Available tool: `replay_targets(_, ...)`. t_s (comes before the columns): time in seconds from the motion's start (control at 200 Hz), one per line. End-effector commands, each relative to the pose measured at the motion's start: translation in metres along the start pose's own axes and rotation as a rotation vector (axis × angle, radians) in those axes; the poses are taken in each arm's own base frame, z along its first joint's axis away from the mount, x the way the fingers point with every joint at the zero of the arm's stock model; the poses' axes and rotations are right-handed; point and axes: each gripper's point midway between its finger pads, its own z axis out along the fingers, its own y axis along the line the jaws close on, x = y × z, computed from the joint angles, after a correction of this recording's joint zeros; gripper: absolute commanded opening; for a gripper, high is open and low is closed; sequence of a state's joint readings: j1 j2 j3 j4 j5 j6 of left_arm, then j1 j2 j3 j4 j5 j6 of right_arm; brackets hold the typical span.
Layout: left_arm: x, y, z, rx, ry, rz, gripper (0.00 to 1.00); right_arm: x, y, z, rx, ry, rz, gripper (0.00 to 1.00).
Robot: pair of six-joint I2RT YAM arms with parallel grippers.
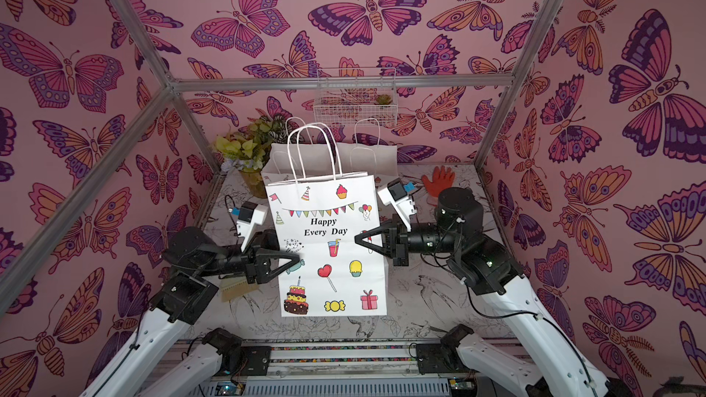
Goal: Put away the paper bag
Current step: Press the paper bag.
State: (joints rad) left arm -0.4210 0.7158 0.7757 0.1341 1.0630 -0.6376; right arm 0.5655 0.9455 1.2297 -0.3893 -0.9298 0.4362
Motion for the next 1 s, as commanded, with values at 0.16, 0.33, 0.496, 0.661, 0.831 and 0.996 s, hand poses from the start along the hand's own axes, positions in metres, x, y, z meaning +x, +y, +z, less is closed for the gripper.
replay_targets(0.16, 0.003, -0.008, 0.001, 0.054, 0.027, 0.028, 0.33, -0.014, 0.004, 0.0, -0.013, -0.013, -0.044, 0.0)
replay_targets(0.33, 0.004, -0.006, 0.001, 0.048, 0.025, 0.029, 0.0, -0.013, 0.003, 0.001, -0.013, -0.009, -0.042, 0.0)
replay_targets(0.496, 0.004, -0.001, 0.001, 0.03, 0.017, 0.029, 0.0, -0.006, 0.003, -0.002, -0.007, 0.013, -0.037, 0.02)
replay_targets(0.661, 0.002, 0.002, 0.0, 0.004, 0.002, 0.037, 0.0, 0.009, 0.006, -0.003, -0.031, 0.056, -0.004, 0.35)
replay_targets(0.831, 0.0, 0.004, 0.0, -0.012, -0.009, 0.042, 0.0, 0.026, 0.005, -0.006, -0.03, 0.085, 0.032, 0.49)
replay_targets(0.996, -0.002, 0.002, -0.001, -0.014, -0.013, 0.045, 0.0, 0.031, 0.004, -0.007, -0.024, 0.091, 0.036, 0.47)
